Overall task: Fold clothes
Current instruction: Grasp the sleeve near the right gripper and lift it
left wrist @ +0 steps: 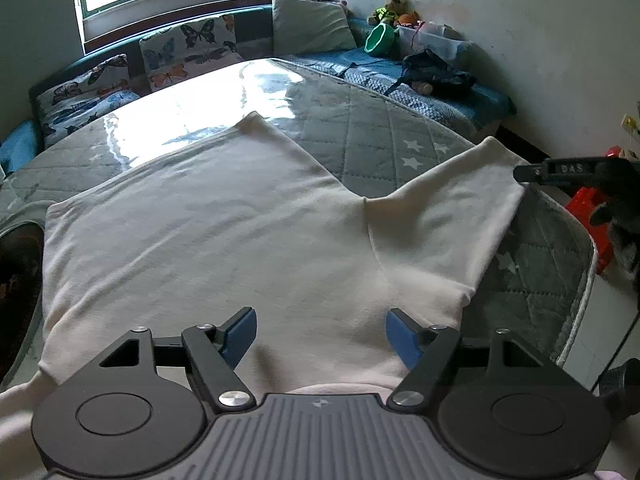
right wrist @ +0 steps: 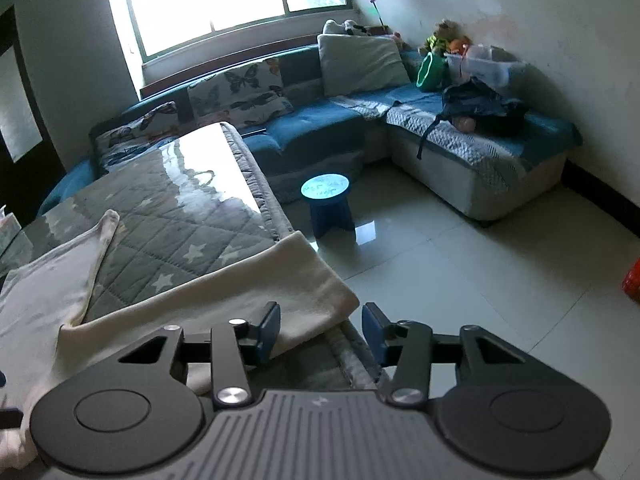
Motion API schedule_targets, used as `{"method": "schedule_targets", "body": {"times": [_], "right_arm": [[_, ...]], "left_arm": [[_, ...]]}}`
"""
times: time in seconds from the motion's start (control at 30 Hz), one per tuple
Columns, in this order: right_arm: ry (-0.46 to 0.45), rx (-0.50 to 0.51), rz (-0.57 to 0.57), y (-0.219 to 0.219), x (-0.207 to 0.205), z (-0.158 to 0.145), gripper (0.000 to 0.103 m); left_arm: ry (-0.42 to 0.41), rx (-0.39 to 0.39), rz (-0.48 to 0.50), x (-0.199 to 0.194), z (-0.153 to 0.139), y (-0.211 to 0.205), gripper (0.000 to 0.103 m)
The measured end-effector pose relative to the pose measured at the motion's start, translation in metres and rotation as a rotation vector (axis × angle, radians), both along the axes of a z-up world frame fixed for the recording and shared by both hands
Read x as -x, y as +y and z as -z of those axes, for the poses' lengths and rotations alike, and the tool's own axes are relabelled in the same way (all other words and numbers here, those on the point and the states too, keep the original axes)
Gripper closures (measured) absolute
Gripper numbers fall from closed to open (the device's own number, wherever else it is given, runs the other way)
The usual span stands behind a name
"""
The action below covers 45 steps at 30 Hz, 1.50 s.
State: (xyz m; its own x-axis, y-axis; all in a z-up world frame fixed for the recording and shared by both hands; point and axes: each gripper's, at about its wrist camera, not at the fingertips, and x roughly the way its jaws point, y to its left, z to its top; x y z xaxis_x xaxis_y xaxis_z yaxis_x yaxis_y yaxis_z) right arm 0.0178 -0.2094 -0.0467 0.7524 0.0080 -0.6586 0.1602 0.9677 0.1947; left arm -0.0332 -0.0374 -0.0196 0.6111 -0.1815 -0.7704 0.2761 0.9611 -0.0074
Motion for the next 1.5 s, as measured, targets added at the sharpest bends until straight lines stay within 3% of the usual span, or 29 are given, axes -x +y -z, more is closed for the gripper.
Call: {"method": "schedule_targets", "body": {"times": [0.2,0.33,0.77,1.1,1.5], "right_arm": [[-0.016,-0.016,0.003,-0.003,-0.003,0.004,0.082],[-0.021,-0.002,0.011,-0.004,-0.002,0.004,0.091],[-0.027,-0.040,0.014,-0.012,-0.005,0.007,0.086],[-0.066,-0.019,0.015,-0.006,-0.003,-0.004,0.095],[-0.160,-0.025,-0.130,0.030,0.004,-0.043,0.097]], "left_arm": [[0.010,-0.009,0.010,-0.002,0.003,-0.005,0.028],[0.012,-0.017,0.014,-0.002,0.005,-0.007,0.027],[0.011,-0.052,0.014,-0.002,0.004,-0.012,0.019],[0.015,-0.073,-0.015,-0.003,0.003,-0.012,0.010],[-0.017,-0.132,-0.166,-0.012,-0.003,0.015,0.003]]}}
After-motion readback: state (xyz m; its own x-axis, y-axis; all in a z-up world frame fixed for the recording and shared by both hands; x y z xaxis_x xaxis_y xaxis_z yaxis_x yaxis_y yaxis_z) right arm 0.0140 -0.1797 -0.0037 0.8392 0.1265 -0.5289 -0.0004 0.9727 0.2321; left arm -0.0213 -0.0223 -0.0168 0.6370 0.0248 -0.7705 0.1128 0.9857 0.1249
